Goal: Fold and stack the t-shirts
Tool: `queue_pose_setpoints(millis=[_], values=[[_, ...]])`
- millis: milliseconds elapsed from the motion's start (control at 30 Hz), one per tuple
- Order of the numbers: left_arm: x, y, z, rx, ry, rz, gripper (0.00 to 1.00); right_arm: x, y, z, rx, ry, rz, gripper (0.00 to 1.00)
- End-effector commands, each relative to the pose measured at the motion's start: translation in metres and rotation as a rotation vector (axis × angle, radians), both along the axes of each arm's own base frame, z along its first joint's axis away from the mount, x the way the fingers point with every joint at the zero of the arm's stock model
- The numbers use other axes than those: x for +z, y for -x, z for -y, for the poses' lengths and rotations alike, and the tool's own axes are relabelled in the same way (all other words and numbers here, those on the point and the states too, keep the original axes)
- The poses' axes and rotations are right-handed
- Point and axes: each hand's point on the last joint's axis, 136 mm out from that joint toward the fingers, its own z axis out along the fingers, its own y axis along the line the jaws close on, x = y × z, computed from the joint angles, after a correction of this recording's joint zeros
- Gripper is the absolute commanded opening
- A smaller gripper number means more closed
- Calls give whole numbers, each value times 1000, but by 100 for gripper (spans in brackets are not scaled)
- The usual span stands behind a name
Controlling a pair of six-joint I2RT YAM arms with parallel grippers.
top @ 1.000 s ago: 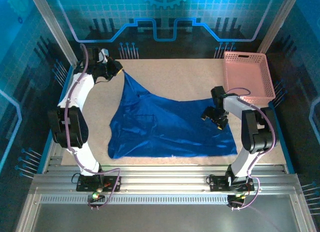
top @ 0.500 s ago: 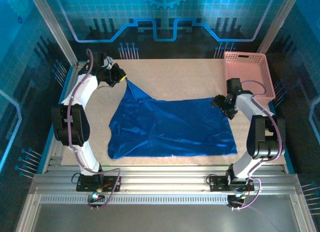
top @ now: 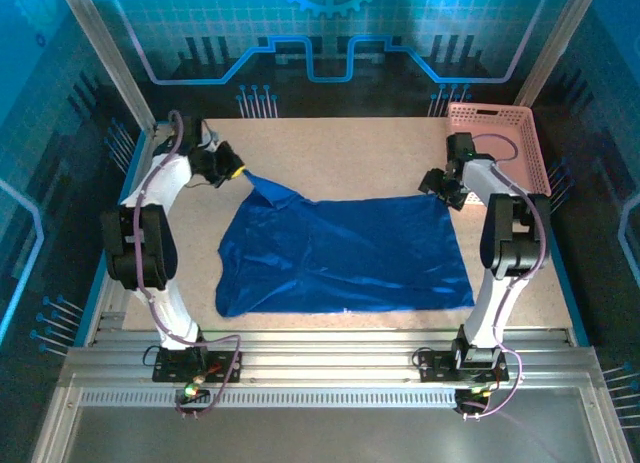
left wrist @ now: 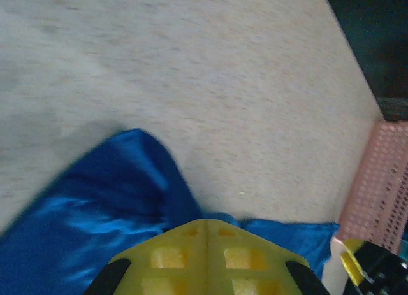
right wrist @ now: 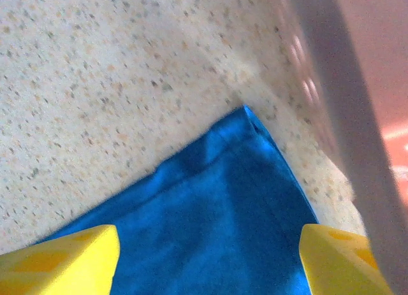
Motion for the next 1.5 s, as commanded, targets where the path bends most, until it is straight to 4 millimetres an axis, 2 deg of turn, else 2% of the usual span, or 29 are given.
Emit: queue_pose_setpoints(millis=[0,233,400,500,667,733,800,867,933,1067,1233,1300,1367,1467], values=[[8,15,-38,54,-64,-8,0,2,-13,-11,38,23,-4,76],[2,18,-51,60,-73,-28,0,-6,-32,-26,72,58,-41,75],[-2,15,-45,48,-34,-26,0,-13,-43,-44,109,36,-43,74],[-2,14,-45,47,-32,-19,0,-20,-42,-50,128,67,-79,72],[-5,18,-44,39,-34,-28,0,-38,-29,-35,63,139,-168,68],[-5,20,-44,40,-36,-32,0,-37,-23,-20,7,198,-189,68],[-4,22,-45,40,-39,-28,0,-29,-13,0,-91,240,-196,69],[-3,24,-47,41,-46,-27,0,-12,2,28,-215,286,-176,70],[-2,26,-48,43,-50,-25,0,3,7,40,-267,282,-123,70],[-2,29,-50,42,-59,-25,0,29,-6,20,-187,239,-28,69],[-6,29,-51,51,-48,-22,0,43,-9,-30,-91,217,7,69],[-8,29,-50,54,-42,-23,0,43,-18,-61,-26,150,59,70],[-8,29,-49,48,-35,-19,0,38,-31,-83,12,69,87,70],[-6,30,-48,41,-40,-12,0,27,-55,-89,24,54,76,70]])
